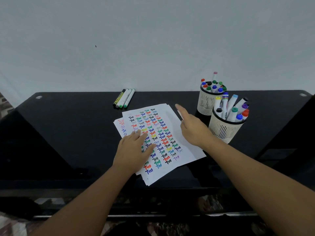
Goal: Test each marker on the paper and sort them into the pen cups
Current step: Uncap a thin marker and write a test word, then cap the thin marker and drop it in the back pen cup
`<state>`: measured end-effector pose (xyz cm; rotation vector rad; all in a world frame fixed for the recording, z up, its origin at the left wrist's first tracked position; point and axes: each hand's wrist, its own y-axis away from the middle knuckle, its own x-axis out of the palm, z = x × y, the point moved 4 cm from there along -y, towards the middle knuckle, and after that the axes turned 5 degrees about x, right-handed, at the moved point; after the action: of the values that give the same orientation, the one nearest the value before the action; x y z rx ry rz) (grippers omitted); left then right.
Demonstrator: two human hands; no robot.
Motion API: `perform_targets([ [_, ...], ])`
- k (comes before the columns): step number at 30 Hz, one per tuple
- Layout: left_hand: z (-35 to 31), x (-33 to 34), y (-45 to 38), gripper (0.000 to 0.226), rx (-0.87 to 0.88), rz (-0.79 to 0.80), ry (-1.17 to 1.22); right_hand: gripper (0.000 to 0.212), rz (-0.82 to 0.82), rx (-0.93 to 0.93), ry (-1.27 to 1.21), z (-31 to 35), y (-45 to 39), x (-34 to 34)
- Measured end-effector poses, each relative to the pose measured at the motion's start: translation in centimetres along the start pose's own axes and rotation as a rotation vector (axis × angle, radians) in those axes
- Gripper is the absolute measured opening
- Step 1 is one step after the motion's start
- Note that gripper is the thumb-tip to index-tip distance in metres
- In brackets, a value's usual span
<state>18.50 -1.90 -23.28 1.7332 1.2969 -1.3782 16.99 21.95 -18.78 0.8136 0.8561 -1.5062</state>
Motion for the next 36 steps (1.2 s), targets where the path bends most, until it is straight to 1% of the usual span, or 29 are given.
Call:
perform_targets([
  [1, -0.1, -0.1, 0.0, 0.071, 0.006, 0.013, -0.028, 0.063, -0.021, 0.038, 0.041, -0.3, -0.5, 0.0],
  [2, -0.2, -0.3, -0.1, 0.072, 0.012, 0.031, -0.064, 0.056, -0.055, 0.069, 0.082, -0.5, -0.9, -0.1],
  [4, -0.2, -0.9, -0.5, 0.073, 0.025, 0.073, -0.141, 0.029, -0.113, 0.094, 0.148, -0.8, -1.7, -0.2],
  [5, -0.1, -1.3, -0.7, 0.074, 0.031, 0.091, -0.172, 0.020, -0.122, 0.098, 0.168, -0.9, -2.0, -0.1],
  [7, 0.4, -2.1, -1.3, 0.072, 0.051, 0.108, -0.210, 0.015, -0.121, 0.104, 0.188, -1.2, -2.6, 0.3],
  [10, 1.5, -3.2, -2.3, 0.073, 0.083, 0.076, -0.211, 0.019, -0.131, 0.110, 0.258, -1.8, -2.9, 0.9],
  [14, 4.1, -3.5, -3.0, 0.092, 0.031, 0.131, -0.173, 0.026, -0.133, 0.115, 0.424, -1.8, -2.5, 1.3],
  [16, 5.6, -3.3, -2.9, 0.100, -0.003, 0.178, -0.180, 0.026, -0.148, 0.127, 0.412, -2.1, -2.6, 1.5],
  [18, 6.9, -3.0, -2.8, 0.107, -0.018, 0.214, -0.175, 0.026, -0.143, 0.166, 0.340, -2.6, -3.0, 1.6],
  [20, 7.7, -2.6, -2.5, 0.110, -0.022, 0.224, -0.148, 0.034, -0.140, 0.199, 0.286, -2.7, -3.1, 1.8],
  [21, 7.9, -2.4, -2.4, 0.109, -0.023, 0.217, -0.129, 0.039, -0.155, 0.191, 0.298, -2.6, -3.2, 1.7],
  [23, 8.2, -2.1, -2.4, 0.107, -0.030, 0.194, -0.103, 0.047, -0.194, 0.118, 0.321, -1.6, -3.7, 1.7],
  [25, 8.2, -2.1, -2.6, 0.104, -0.033, 0.186, -0.095, 0.047, -0.192, 0.025, 0.311, 0.1, -4.6, 1.9],
  [29, 8.4, -2.1, -2.6, 0.099, -0.035, 0.179, -0.072, 0.044, -0.137, -0.151, 0.292, 4.7, -7.3, 4.1],
  [32, 8.5, -1.9, -2.7, 0.098, -0.039, 0.157, -0.049, 0.045, -0.082, -0.281, 0.321, 8.0, -10.0, 6.3],
  [36, 8.7, -1.9, -2.7, 0.097, -0.039, 0.132, -0.019, 0.052, 0.001, -0.347, 0.397, 11.6, -14.0, 9.1],
])
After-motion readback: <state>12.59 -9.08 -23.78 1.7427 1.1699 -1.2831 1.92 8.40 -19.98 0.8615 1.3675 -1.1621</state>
